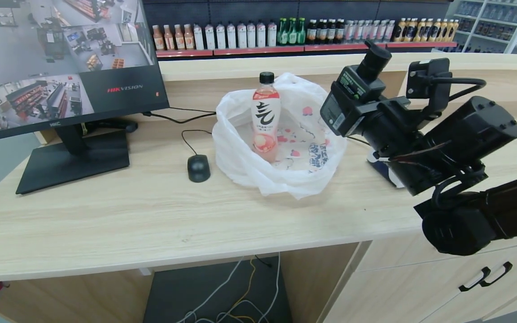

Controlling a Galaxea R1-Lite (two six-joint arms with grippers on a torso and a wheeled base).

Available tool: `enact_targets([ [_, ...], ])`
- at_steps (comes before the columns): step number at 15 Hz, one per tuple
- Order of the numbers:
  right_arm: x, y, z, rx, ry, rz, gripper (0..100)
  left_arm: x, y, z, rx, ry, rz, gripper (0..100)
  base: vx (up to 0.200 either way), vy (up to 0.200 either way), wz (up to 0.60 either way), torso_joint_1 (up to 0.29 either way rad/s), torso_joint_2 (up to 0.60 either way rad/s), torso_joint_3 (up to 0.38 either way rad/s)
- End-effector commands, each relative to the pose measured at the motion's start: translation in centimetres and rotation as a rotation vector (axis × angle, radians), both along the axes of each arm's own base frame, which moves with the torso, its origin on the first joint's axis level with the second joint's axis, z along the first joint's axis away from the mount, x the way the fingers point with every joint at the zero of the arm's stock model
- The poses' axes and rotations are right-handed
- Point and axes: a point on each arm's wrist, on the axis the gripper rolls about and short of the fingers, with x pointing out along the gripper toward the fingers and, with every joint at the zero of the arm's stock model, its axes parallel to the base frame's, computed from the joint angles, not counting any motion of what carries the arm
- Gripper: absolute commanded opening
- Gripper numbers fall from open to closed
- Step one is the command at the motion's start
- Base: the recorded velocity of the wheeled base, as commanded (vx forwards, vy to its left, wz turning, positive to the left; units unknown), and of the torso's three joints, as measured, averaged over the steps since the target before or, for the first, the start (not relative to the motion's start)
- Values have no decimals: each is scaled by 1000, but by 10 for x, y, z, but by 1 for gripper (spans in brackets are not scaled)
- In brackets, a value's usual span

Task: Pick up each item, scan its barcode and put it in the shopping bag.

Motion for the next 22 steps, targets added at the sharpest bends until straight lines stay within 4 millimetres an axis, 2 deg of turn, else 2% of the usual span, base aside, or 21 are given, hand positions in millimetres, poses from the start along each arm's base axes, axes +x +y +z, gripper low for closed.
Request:
enact_targets([
  [1, 17, 11, -12, -10, 16, 5, 0, 0, 0, 0, 0, 0, 0, 100, 0, 0, 0, 0, 0, 0],
  [4, 34, 29, -33, -38, 74, 27, 0, 0, 0, 0, 0, 0, -1, 100, 0, 0, 0, 0, 0, 0],
  [7, 46, 48, -29, -62, 113, 51, 0, 0, 0, 0, 0, 0, 0, 100, 0, 0, 0, 0, 0, 0],
  [11, 61, 67, -43, -98, 181, 68, 0, 0, 0, 0, 0, 0, -1, 100, 0, 0, 0, 0, 0, 0],
  [15, 68, 68, -50, -107, 207, 53, 0, 0, 0, 0, 0, 0, 0, 100, 0, 0, 0, 0, 0, 0],
  [22, 82, 53, -56, -123, 298, -44, 0, 0, 0, 0, 0, 0, 0, 100, 0, 0, 0, 0, 0, 0],
])
